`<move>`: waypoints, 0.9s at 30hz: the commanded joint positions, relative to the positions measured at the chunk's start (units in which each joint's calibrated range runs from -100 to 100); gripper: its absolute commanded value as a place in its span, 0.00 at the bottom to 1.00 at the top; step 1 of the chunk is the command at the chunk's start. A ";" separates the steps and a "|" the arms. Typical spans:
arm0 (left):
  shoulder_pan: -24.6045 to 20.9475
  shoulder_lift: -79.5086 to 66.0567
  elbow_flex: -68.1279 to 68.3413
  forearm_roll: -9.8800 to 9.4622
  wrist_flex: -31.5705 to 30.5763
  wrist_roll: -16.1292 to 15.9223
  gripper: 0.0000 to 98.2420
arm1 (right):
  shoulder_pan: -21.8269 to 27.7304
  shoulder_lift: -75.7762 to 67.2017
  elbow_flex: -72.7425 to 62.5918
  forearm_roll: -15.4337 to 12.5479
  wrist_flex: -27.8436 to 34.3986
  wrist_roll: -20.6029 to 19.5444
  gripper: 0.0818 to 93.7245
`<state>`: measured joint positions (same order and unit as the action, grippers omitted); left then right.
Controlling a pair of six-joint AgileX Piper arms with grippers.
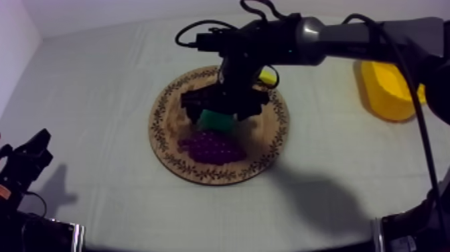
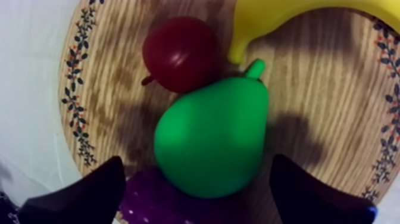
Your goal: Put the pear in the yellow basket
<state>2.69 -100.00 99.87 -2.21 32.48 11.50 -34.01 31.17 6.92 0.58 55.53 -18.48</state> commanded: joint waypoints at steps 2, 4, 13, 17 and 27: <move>0.02 0.00 0.02 -0.02 0.01 0.00 0.00 | 0.10 0.54 -0.72 -0.40 0.64 0.85 0.88; 0.02 0.00 0.02 -0.02 0.01 0.00 0.00 | 0.18 0.80 -1.08 -0.63 0.86 1.42 0.86; 0.02 0.00 0.02 -0.02 0.01 0.00 0.00 | 0.57 2.28 -1.96 -1.75 2.60 3.51 0.80; 0.02 0.00 0.02 -0.02 0.01 0.00 0.00 | 0.75 2.59 -2.05 -1.92 3.08 3.71 0.73; 0.02 0.00 0.02 -0.02 0.01 0.00 0.00 | 0.93 3.26 -2.78 -2.30 3.86 4.37 0.53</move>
<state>2.69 -100.00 99.87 -2.21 32.48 11.50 -33.10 34.49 4.24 -1.66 59.33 -14.26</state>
